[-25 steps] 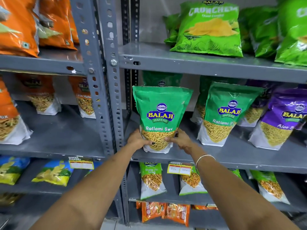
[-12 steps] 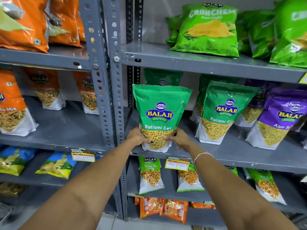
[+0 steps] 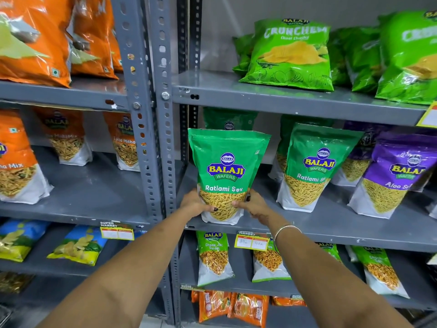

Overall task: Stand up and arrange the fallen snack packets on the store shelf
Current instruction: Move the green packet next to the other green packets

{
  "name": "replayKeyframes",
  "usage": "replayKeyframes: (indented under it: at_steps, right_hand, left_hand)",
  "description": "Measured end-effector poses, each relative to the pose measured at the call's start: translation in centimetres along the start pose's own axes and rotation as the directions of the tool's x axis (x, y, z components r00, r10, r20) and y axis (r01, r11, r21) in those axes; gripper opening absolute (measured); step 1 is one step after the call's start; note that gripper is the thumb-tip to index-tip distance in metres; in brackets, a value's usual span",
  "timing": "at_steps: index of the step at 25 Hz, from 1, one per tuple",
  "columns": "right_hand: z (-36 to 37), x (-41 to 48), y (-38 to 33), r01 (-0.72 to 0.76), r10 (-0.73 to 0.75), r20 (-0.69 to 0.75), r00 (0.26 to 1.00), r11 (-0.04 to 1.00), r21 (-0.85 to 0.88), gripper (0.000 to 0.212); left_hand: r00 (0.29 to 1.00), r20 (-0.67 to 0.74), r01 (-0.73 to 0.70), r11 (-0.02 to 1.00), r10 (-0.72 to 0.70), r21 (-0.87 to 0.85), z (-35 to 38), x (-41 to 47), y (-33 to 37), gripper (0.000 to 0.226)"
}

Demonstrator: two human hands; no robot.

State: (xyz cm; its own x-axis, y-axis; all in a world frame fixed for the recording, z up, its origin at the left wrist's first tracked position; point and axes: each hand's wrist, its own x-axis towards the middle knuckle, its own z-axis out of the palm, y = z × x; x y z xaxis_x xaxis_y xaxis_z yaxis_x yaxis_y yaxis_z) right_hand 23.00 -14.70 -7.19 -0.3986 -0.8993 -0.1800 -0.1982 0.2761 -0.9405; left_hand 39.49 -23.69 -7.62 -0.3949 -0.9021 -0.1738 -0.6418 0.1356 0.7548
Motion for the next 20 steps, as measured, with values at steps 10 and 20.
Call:
replayKeyframes:
  at_steps: [10, 20]
  right_hand:
    - [-1.7, 0.2, 0.3, -0.055, 0.053, -0.033, 0.998, 0.995, -0.088, 0.094]
    - [-13.7, -2.5, 4.0, -0.235, 0.181, -0.234, 0.955, 0.944, -0.231, 0.049]
  left_hand:
    - [0.907, 0.289, 0.276, 0.951, -0.306, 0.141, -1.2, -0.5, 0.9, 0.05]
    - [0.721, 0.656, 0.107, 0.971, -0.223, 0.213, 7.8, -2.9, 8.3, 0.025]
